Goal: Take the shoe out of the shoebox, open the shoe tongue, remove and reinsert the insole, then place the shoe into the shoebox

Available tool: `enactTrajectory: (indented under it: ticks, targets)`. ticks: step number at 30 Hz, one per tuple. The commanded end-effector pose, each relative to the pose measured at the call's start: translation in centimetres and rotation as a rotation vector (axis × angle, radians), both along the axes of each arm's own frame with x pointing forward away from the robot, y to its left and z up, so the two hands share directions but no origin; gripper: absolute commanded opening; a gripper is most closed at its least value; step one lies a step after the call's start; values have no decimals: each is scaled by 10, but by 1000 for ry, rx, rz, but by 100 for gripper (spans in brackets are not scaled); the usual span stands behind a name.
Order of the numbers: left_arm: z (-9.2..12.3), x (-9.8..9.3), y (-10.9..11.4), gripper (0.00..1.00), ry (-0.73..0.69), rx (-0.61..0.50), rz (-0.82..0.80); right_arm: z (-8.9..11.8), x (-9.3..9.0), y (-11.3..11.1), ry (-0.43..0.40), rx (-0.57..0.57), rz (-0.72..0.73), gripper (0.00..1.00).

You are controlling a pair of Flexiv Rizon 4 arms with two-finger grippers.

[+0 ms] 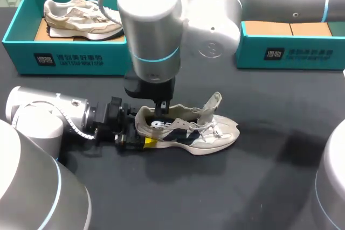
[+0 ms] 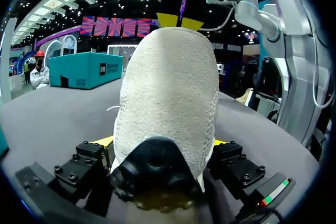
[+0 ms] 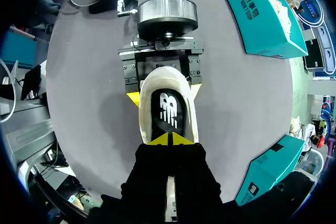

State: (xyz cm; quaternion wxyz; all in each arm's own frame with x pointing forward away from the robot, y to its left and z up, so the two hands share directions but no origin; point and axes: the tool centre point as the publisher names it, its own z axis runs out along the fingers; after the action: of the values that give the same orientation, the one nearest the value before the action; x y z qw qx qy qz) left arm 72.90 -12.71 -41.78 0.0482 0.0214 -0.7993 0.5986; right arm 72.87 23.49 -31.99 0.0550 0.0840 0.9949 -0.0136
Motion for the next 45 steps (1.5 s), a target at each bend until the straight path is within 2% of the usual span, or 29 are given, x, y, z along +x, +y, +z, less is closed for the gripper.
enactTrajectory:
  ticks: [1, 8, 10, 15, 22, 27, 36, 45]
  targets:
    - [-2, 0, 0, 0, 0, 1, 1, -7, 0, 1, -1, 2, 2, 0]
    - [-2, 0, 0, 0, 0, 1, 1, -7, 0, 1, -1, 2, 2, 0]
    - [-2, 0, 0, 0, 0, 1, 1, -15, 3, 0, -14, -5, 22, 0]
    - [-2, 0, 0, 0, 0, 1, 1, -34, 10, -7, 23, 21, 42, 0]
    - [-2, 0, 0, 0, 0, 1, 1, -52, 16, -10, 42, 40, 62, 0]
    - [-2, 0, 0, 0, 0, 1, 1, -61, 14, -16, 28, 26, 48, 0]
    - [-2, 0, 0, 0, 0, 1, 1, -63, 6, -31, -2, 18, 3, 0]
    - [-2, 0, 0, 0, 0, 1, 1, -64, 6, -44, -26, 21, -22, 0]
